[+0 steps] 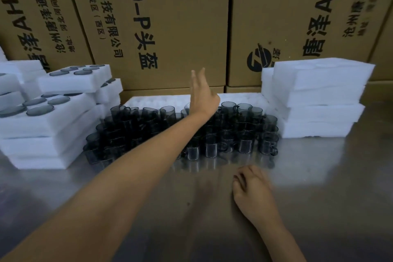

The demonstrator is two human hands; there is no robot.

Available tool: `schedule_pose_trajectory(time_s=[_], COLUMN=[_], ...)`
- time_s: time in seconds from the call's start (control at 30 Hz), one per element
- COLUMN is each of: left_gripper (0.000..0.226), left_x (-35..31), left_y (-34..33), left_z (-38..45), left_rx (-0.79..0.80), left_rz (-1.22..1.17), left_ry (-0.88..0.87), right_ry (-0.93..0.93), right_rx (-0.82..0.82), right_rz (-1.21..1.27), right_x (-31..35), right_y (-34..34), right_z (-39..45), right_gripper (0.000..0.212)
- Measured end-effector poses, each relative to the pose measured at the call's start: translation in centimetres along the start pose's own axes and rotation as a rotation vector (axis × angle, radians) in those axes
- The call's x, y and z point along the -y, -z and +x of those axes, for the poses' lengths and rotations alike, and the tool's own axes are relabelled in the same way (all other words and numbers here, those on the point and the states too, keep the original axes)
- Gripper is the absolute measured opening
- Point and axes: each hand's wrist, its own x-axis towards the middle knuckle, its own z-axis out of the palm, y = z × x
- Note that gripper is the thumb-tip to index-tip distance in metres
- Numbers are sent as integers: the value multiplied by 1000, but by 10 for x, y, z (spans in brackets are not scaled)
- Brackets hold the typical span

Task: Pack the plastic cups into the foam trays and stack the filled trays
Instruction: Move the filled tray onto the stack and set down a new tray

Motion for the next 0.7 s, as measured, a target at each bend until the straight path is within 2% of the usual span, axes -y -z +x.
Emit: schedule_pose_trajectory(time_s=[0.2,0.33,0.47,0.6,0.7], left_gripper=[79,86,84,53,21], left_x=[-68,-108,-138,-153,-154], left_y=[-67,-107,-137,-160,-164], left_z=[5,13,24,32,30], left_rx=[126,222,377,453,322], left_rz=[-116,-193,-97,-8,-55], left_ry=[-58,-105,-104,-11,-37], right_ry=[-47,-55,-52,-63,-55], right_rx=[-49,-66,-76,-65,-73], right_rz=[113,141,190,204,228], right_x=[-1,-5,-6,-5,-7], right_y=[0,-2,0,2,3], right_z=[2,4,4,4,6], right_gripper=[14,15,15,12,12])
